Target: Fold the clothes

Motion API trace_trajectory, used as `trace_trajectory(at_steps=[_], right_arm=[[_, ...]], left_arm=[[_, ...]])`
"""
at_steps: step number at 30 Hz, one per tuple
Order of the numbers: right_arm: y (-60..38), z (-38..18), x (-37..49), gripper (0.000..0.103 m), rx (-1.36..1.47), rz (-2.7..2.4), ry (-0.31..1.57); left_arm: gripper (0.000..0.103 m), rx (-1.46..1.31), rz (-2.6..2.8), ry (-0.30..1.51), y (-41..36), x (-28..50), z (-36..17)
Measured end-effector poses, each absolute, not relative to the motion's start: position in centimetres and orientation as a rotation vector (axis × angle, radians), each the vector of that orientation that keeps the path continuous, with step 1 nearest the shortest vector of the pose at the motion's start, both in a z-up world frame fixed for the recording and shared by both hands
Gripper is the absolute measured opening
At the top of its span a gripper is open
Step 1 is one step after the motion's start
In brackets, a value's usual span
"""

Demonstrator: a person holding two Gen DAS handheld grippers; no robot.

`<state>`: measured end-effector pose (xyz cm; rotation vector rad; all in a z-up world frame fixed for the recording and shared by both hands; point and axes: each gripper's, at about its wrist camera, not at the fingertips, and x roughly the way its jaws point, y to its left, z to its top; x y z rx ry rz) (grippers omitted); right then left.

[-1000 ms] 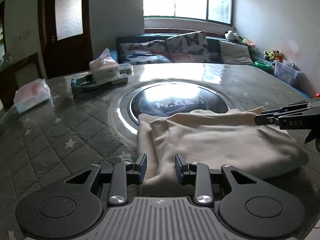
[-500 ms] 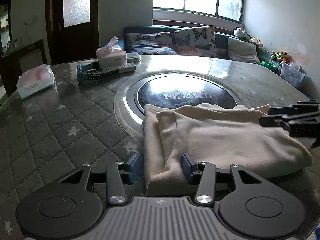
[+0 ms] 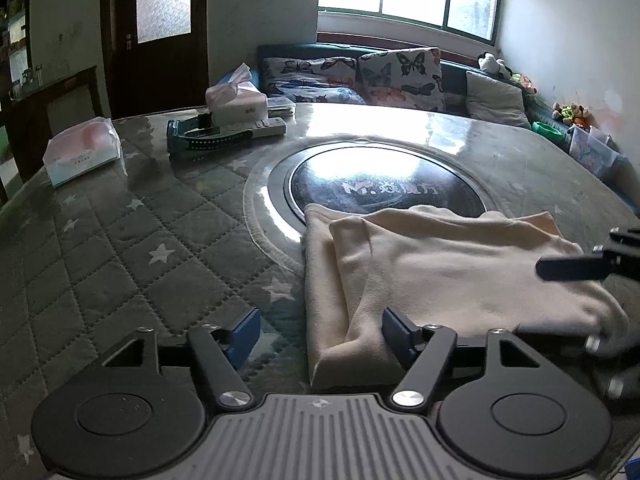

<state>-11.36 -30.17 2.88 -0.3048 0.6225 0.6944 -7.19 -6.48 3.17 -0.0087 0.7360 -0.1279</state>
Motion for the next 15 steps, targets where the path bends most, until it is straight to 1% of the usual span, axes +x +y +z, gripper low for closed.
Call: trace_trajectory(at_steps=[4,15], right_arm=[[-28.2,2.8,-12.2,0.062,-0.366,0.741,0.602],[-22.9,2.0,-14.1,0.061,-0.527,0.821,0.53]], left_arm=[[0.075,-0.016,-0.124,0.727,-5.7,-7.3,3.9],[0.076,-0.075,-0.062,0.734,-2.9,-7.0,4.9]])
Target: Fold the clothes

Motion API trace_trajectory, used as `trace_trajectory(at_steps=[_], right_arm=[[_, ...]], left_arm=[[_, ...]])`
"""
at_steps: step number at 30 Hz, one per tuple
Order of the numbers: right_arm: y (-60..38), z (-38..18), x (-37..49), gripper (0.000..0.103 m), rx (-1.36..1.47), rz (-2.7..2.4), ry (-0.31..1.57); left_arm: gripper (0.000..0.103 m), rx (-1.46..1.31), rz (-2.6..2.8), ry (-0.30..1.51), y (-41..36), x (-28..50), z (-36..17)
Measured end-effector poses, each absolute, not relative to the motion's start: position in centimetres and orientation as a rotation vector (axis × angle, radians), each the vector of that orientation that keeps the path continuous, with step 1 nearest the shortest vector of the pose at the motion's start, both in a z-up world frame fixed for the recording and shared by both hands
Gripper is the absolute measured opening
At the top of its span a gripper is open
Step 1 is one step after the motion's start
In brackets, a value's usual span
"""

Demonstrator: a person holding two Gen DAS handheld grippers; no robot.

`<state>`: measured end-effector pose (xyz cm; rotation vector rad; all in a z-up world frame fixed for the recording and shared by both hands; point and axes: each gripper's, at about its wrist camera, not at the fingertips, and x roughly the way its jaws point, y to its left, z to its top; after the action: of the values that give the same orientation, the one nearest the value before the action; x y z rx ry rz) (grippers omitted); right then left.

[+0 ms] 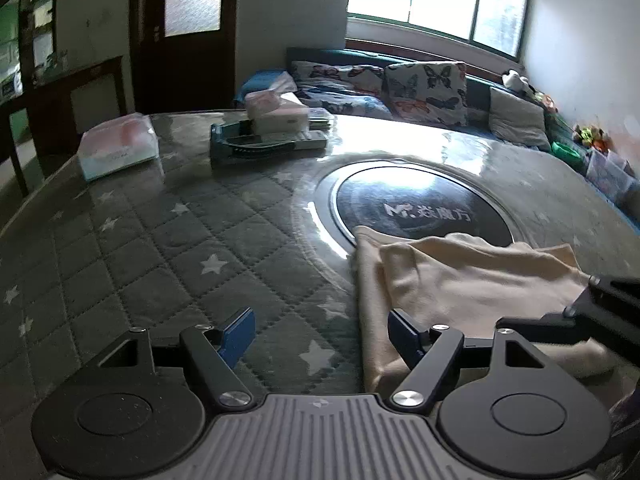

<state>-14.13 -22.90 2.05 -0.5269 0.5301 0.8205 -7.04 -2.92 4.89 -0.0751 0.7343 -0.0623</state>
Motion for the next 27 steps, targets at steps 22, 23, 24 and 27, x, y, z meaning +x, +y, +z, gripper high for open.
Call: trace_trajectory(at_steps=[22,23,24,27], right_arm=[[-22.0,1.8,-12.3,0.013,-0.369,0.797,0.579],[-22.5,2.1,-12.3,0.013,-0.339,0.803,0.585],[-22.9,2.4,-12.2,0.013,-0.31,0.809,0.591],[-24.2,3.2,-12.5,0.012,-0.247,0.83,0.597]], left_arm=[[0.076,-0.424,-0.123,0.849,-1.3,-4.9,3.9],[0.076,-0.437,-0.127,0.854,-1.3,-4.8,3.8],[0.076,-0.451,-0.132,0.86,-1.4,-4.7,3.7],[0.076,-0.497,-0.158,0.882,-1.6,-4.5,3.3]])
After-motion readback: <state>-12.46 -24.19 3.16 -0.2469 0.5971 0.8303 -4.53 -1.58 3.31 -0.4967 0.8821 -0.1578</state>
